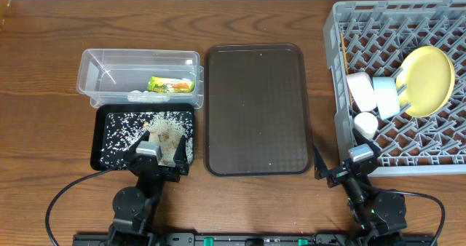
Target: Sort waste into correct bins and load items into the dishwasher rack
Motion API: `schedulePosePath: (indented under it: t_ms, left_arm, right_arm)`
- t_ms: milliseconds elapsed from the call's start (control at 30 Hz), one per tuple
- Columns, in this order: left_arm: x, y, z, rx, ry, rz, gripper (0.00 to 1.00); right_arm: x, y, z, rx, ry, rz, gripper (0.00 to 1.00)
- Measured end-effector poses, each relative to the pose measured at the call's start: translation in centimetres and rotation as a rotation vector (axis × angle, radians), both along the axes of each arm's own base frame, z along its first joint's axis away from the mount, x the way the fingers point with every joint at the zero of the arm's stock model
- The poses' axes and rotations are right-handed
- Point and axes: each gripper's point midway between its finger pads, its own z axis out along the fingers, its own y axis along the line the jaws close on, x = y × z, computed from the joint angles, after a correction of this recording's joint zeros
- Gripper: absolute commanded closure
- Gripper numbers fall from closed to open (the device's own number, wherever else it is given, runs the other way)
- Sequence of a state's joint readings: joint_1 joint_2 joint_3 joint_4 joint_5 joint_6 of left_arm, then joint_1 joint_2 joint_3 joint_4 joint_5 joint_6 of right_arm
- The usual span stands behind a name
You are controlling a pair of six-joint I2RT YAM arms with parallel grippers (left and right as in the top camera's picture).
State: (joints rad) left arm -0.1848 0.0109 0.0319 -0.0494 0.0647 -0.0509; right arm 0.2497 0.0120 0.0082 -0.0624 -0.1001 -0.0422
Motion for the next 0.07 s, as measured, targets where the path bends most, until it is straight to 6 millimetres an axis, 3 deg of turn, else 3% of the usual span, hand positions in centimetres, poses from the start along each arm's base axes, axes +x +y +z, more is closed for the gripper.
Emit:
schedulePosePath:
  t_ms: [67]
  left_arm:
    - [0.00, 0.00, 0.00, 0.000, 0.000, 0.000, 0.10]
  right_arm:
    - [0.00, 0.00, 0.01, 0.000, 0.000, 0.000, 0.01]
